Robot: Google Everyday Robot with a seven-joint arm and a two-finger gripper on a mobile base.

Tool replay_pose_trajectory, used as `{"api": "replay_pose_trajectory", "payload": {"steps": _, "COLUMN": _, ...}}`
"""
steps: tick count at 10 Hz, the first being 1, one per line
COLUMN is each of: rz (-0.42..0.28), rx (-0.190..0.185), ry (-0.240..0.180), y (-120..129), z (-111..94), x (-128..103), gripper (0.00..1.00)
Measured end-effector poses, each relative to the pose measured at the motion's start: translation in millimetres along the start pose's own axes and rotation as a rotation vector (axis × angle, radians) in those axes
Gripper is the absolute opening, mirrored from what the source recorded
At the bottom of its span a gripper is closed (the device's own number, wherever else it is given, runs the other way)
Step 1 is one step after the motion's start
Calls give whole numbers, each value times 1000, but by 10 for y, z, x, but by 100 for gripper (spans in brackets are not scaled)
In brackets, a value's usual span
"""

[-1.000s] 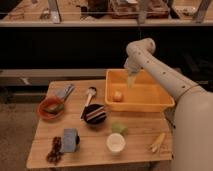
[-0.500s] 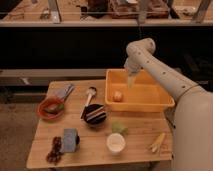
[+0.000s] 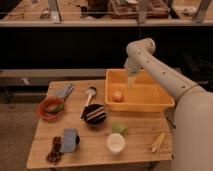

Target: Place eraser in red bowl

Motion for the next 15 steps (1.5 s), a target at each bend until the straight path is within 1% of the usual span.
{"api": "replay_pose_trajectory", "payload": {"steps": 9, "rz": -2, "rx": 0, "ry": 0, "y": 3, "z": 0, "x": -2, "gripper": 80}}
{"api": "replay_pose_trajectory", "payload": {"steps": 10, "rz": -8, "rx": -1, "ry": 1, "y": 11, "z": -7, "x": -15, "gripper": 80}}
{"api": "replay_pose_trajectory", "payload": {"steps": 11, "rz": -31, "rx": -5, "ry": 15, "y": 47, "z": -32, "x": -29, "gripper": 80}}
{"api": "replay_pose_trajectory", "payload": {"steps": 12, "rz": -72, "rx": -13, "ry": 21, "y": 143, "z": -77, "x": -154, "gripper": 80}}
{"api": "replay_pose_trajectory", "payload": {"steps": 13, "rz": -94, "rx": -21, "ry": 15, "y": 267, "z": -124, "x": -290, "gripper": 80}}
{"api": "replay_pose_trajectory", "payload": {"steps": 15, "rz": -131, "rx": -28, "ry": 20, "y": 618, "z": -270, "x": -422, "gripper": 80}}
